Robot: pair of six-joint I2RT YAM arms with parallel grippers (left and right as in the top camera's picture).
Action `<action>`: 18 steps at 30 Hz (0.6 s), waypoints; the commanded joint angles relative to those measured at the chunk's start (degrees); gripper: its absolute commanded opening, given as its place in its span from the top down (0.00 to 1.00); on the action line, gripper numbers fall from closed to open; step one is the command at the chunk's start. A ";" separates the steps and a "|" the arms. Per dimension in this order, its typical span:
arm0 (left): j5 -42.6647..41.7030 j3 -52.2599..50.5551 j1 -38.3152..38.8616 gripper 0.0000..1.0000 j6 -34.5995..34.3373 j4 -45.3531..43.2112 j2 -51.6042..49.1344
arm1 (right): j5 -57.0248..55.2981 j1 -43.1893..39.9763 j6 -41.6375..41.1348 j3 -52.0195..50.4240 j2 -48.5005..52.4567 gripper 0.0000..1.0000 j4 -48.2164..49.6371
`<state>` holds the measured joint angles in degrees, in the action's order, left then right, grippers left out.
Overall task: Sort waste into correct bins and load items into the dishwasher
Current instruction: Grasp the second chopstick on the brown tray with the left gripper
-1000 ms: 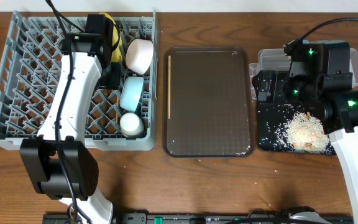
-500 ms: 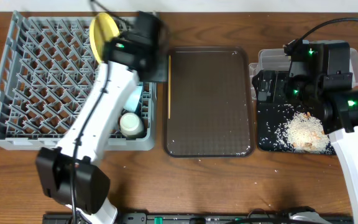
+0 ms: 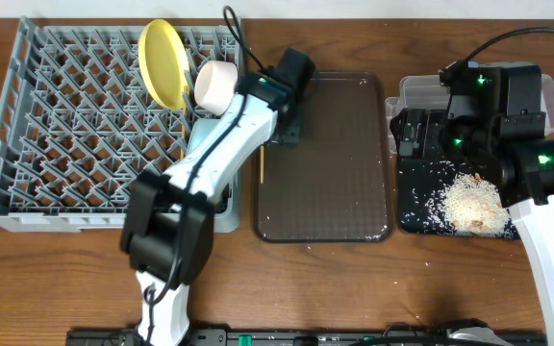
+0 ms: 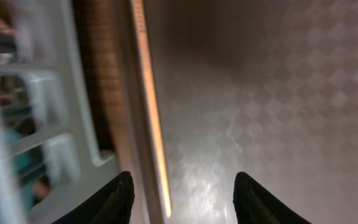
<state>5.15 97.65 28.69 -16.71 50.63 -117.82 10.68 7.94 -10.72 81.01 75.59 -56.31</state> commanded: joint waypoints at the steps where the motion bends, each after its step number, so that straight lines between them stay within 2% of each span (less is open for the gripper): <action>1: 1.81 0.81 -0.11 0.47 -1.16 -0.96 -2.27 | 0.09 -1.03 -0.59 0.50 0.17 0.01 -0.07; 8: 5.97 0.81 -0.15 0.47 -1.16 -4.11 -4.81 | 0.09 -1.03 -0.59 0.50 0.17 0.01 -0.07; 18: 6.12 0.81 -0.15 0.47 -1.16 -9.27 -8.04 | 0.09 -1.03 -0.61 0.50 0.17 0.01 -0.07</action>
<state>9.87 97.65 28.67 -16.97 42.41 -124.68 10.68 7.94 -10.72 81.01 75.59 -56.31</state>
